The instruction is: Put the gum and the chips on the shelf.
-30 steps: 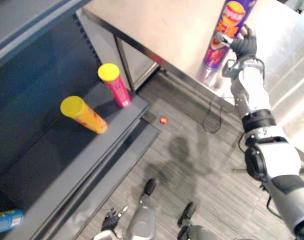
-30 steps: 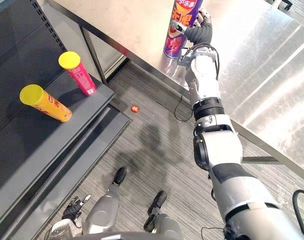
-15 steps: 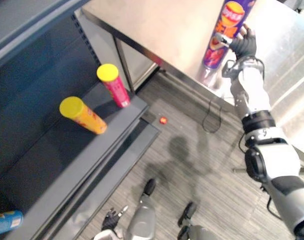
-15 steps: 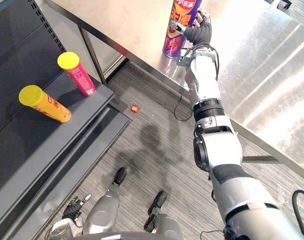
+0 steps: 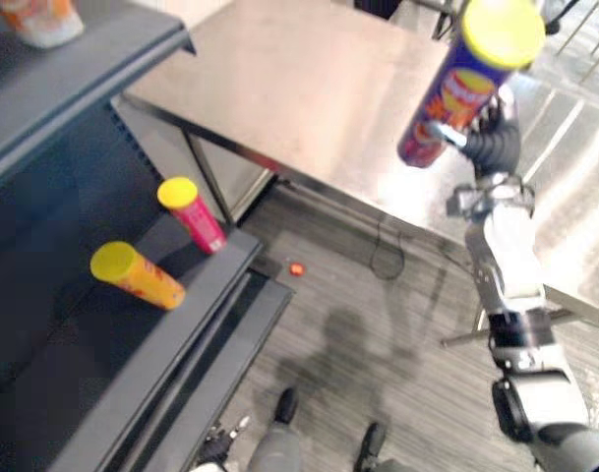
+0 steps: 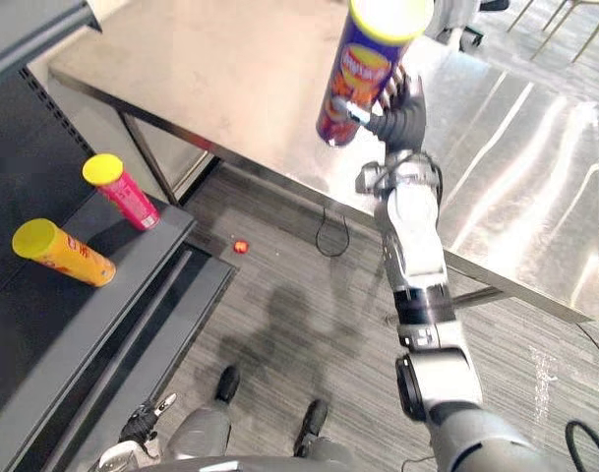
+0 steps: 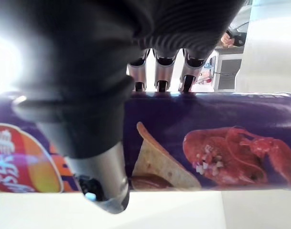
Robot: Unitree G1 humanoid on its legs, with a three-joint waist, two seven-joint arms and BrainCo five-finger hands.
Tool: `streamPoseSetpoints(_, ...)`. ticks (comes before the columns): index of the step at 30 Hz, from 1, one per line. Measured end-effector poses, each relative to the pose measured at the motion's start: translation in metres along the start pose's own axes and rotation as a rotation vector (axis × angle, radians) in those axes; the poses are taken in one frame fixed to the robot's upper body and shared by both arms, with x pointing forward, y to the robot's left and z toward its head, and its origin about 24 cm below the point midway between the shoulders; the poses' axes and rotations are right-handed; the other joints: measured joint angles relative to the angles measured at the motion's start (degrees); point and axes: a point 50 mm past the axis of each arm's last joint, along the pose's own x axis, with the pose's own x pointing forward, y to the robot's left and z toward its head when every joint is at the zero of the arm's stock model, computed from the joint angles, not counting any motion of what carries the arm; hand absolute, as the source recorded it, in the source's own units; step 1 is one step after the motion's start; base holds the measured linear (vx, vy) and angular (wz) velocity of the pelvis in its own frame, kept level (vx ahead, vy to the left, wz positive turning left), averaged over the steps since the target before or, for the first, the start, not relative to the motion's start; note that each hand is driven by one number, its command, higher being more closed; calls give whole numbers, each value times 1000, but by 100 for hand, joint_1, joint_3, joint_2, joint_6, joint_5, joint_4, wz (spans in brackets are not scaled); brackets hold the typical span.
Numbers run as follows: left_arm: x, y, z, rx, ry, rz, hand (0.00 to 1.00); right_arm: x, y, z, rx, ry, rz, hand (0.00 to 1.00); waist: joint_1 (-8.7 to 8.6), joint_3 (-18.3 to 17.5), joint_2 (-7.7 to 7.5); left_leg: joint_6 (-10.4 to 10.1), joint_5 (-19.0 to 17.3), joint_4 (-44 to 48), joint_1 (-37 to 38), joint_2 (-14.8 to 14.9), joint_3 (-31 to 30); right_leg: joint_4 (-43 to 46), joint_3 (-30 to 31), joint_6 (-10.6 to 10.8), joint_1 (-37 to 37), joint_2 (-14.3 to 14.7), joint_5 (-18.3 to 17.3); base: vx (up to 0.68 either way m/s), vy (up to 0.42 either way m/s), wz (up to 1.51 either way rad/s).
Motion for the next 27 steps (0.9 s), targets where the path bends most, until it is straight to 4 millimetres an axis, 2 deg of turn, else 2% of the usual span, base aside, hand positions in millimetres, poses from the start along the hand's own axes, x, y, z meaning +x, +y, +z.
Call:
streamPoseSetpoints(2, -2, 4, -7, -2, 25, 9, 0, -18, -4, -4, 2, 18, 16, 100, -99, -163, 6, -10, -12, -7, 50, 14, 22, 3, 33, 0, 27, 15, 0, -31, -2, -6)
streamPoseSetpoints(3, -3, 5, -9, -3, 31, 11, 0, -21, -4, -5, 6, 23, 23, 100, -135, -215, 9, -11, -12, -7, 54, 35, 26, 4, 38, 0, 26, 17, 0, -39, -8, -8)
streamPoseSetpoints(10, -6, 7, -19, 29, 68, 3, 0, -52, -11, -8, 34, 42, 49, 100, -176, -536, 69, -25, -20, -102, 267, 106, 309, 67, 331, -2, 9, 23, -2, -39, 0, -20)
streamPoseSetpoints(11, -7, 9, -23, 29, 84, 6, 0, -57, -15, -9, 29, 54, 40, 100, -248, -624, 78, -24, -19, -106, 279, 103, 327, 81, 350, -2, 3, 23, -2, -7, 0, -12)
streamPoseSetpoints(16, -9, 11, -28, 51, 97, -4, 0, -69, -35, -8, 2, 64, -37, 100, -317, -706, 104, -23, -21, -126, 409, 101, 466, 121, 476, -2, 21, 25, -1, 1, 0, -16)
streamPoseSetpoints(17, -9, 12, -29, 58, 100, -4, 0, -71, -38, -8, -1, 64, -50, 100, -376, -713, 117, -22, -20, -147, 447, 99, 475, 122, 486, -2, 43, 25, -1, 5, -1, -4)
streamPoseSetpoints(18, -10, 13, -31, 63, 105, -2, 0, -73, -39, -9, 1, 68, -59, 100, -444, -725, 128, -22, -20, -167, 475, 102, 478, 122, 501, -2, 62, 26, -1, 4, 1, -4)
streamPoseSetpoints(27, -11, 13, -33, 65, 113, -3, 0, -91, -44, -18, 1, 130, -90, 100, -460, -791, 195, -26, -57, -197, 614, 126, 613, 157, 644, -3, 97, 48, -2, 4, -1, -8)
